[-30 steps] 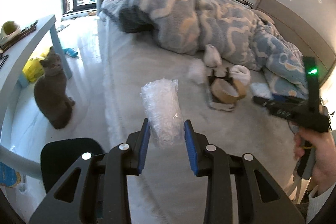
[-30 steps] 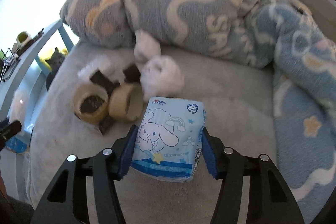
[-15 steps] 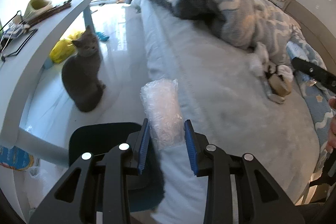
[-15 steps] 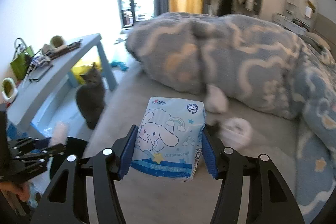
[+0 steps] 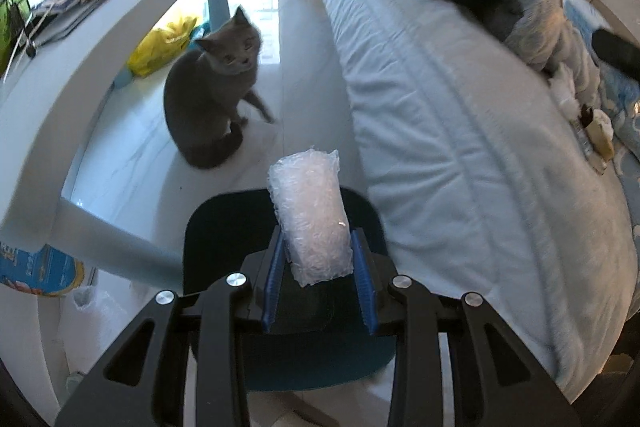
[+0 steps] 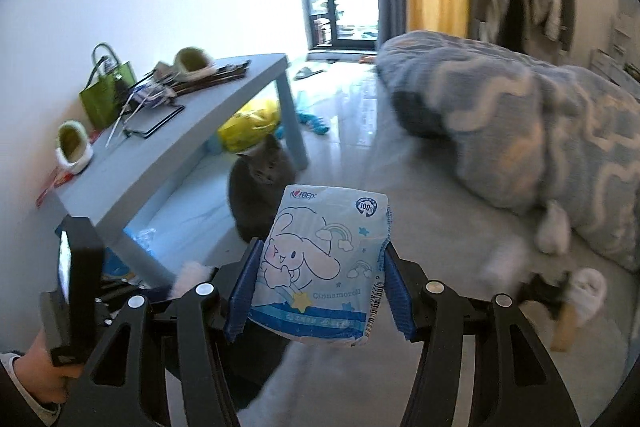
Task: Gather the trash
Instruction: 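Carry the bubble wrap and tissue pack over the teal trash bin with both tools, then open the left tool dropping bubble wrap while the right tool drops the tissue pack into the bin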
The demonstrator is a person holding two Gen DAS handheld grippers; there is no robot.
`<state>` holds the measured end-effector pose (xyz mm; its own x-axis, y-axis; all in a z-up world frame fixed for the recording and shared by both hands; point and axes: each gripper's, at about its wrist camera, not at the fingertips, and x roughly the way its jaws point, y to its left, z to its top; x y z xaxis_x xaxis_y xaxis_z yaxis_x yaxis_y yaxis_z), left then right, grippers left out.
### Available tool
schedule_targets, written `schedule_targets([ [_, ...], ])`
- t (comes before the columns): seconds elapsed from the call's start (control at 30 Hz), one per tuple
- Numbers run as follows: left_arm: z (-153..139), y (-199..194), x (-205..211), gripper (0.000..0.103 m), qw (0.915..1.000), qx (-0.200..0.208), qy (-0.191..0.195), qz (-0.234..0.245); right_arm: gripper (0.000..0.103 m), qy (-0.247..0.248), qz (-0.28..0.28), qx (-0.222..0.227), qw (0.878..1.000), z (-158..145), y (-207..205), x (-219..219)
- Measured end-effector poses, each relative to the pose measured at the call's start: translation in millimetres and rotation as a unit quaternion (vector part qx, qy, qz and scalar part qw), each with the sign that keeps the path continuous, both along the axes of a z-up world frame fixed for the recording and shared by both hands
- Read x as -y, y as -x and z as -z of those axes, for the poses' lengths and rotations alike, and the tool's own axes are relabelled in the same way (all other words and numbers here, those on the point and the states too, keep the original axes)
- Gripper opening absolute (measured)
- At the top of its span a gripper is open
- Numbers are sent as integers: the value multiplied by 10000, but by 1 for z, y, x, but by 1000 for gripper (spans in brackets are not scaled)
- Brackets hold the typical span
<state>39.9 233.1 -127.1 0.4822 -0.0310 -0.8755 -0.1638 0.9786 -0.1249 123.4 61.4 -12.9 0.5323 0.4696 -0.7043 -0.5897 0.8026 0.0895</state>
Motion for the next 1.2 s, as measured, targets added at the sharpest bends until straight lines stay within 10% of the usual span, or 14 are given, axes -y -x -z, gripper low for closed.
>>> schedule_targets([
  [0.57,50,23,-40,37,9928,-1034,597,13,58,124,-868,-539,9947,41,24,-95],
  [0.67,53,25,-43,53,9917,-1110,647,36,58,200,-944,-666,9931,49,26,-104],
  [0.9,42,33,-57,63,9938,-878,683,-81,58,425,-1022,-1011,9887,76,26,-120],
  [1.2,-14,53,-75,51,9993,-68,320,-156,58,741,-960,-1388,9829,117,23,-126],
])
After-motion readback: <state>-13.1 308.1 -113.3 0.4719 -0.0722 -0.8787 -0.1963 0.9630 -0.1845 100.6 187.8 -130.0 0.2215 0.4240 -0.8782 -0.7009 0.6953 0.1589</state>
